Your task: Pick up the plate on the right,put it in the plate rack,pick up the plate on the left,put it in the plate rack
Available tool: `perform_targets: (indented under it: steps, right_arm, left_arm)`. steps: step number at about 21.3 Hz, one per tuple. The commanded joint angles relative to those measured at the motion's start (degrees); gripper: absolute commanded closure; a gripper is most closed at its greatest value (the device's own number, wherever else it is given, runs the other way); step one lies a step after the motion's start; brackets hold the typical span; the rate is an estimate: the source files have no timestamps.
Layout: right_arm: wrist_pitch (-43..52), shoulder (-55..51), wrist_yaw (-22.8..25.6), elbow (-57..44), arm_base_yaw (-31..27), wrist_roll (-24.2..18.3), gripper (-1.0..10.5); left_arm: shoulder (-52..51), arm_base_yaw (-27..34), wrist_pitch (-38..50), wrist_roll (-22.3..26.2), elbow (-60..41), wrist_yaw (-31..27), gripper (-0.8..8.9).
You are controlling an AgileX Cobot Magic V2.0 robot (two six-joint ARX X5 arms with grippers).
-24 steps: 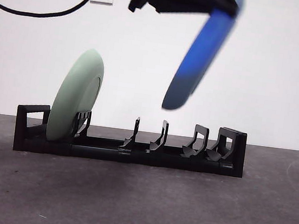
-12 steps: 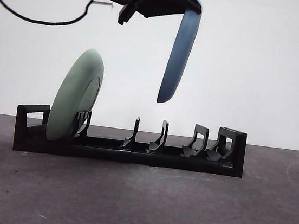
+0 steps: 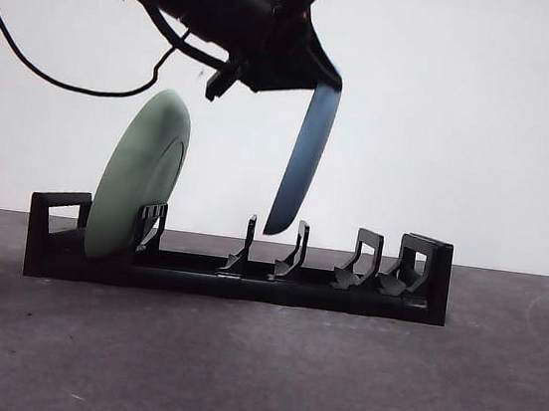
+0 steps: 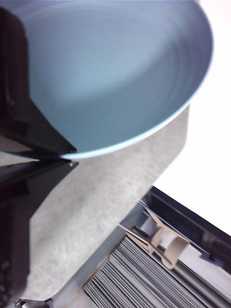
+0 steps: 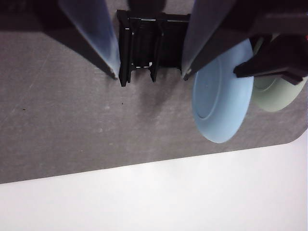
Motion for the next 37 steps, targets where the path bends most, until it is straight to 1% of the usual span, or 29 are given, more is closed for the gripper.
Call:
perform_targets:
  steps: [1,6,14,16,17,18,19,22,24,27,28,29,30,31,33,35,37]
  right_arm:
    - [0.3,0.1,0.2,0.1,-0.2,-0.7,7.3]
    - [0.3,0.1,0.2,0.1,-0.2,-0.8,7.3]
    - [0.1,0.4,0.2,0.1,-0.2,-0.8,7.3]
    - [-0.1,0.5,0.2,0.1,-0.2,-0.8,7.3]
    - [-0.2,0.5,0.2,0.1,-0.2,-0.8,7.3]
    - [-0.2,0.5,0.2,0.1,-0.2,-0.8,7.3]
    - [-0.2,0.5,0.2,0.1,-0.2,-0.8,7.3]
    - [-0.3,0.5,0.2,0.1,-0.2,-0.8,7.3]
    - [-0.6,0.5,0.1,0.1,-0.2,-0.8,7.3]
    - [-1.5,0.5,0.1,0.1,-0.2,-0.8,7.3]
    - [-2.0,0.5,0.0,0.1,-0.2,-0.8,7.3]
    - [-2.8,0.5,-0.2,0.1,-0.2,-0.9,7.3]
    - [-3.4,0.5,-0.3,0.1,-0.2,-1.2,7.3]
    - [-4.3,0.6,-0.3,0.1,-0.2,-1.8,7.3]
    - [-6.0,0.6,-0.3,0.1,-0.2,-3.6,7.3]
    - [-7.7,0.6,-0.5,0.1,-0.2,-4.5,7.3]
    - [-9.3,0.7,-2.5,0.1,-0.2,-5.6,7.3]
  left_arm:
    - [1.2,0.1,0.0,-0.2,-0.1,0.4,8.23]
    - [2.1,-0.1,-1.7,-0.1,-0.1,0.5,8.23]
    - [2.1,-0.3,-7.7,0.1,-0.1,-3.3,8.13]
    - [2.1,-0.3,-8.9,0.2,-0.1,-3.2,8.07]
    - [2.1,-0.3,-9.5,0.1,-0.1,-3.1,7.96]
    - [2.1,-0.4,-9.9,0.1,-0.1,-3.1,7.63]
    - [2.1,-0.5,-10.5,0.2,-0.1,-3.2,7.07]
    - [2.1,-0.5,-11.6,0.1,-0.1,-3.0,5.94]
    - [2.1,-0.5,-12.6,0.2,-0.1,-3.0,5.53]
    - [2.1,-0.6,-14.2,0.2,-0.1,-2.7,5.51]
    - [2.1,-0.7,-14.6,0.2,-0.1,-2.2,5.34]
    - [1.8,-0.7,-14.8,0.3,-0.1,-1.1,4.86]
    - [1.5,-0.7,-15.1,0.3,-0.1,0.0,4.59]
    - [1.0,-0.7,-15.2,0.7,-0.1,1.9,4.59]
    - [-0.3,-1.1,-16.2,2.7,-0.1,3.3,4.59]
    - [-2.4,-1.8,-18.6,5.5,-0.1,2.5,4.59]
    - [-5.1,-2.5,-21.3,8.7,-0.1,0.9,4.59]
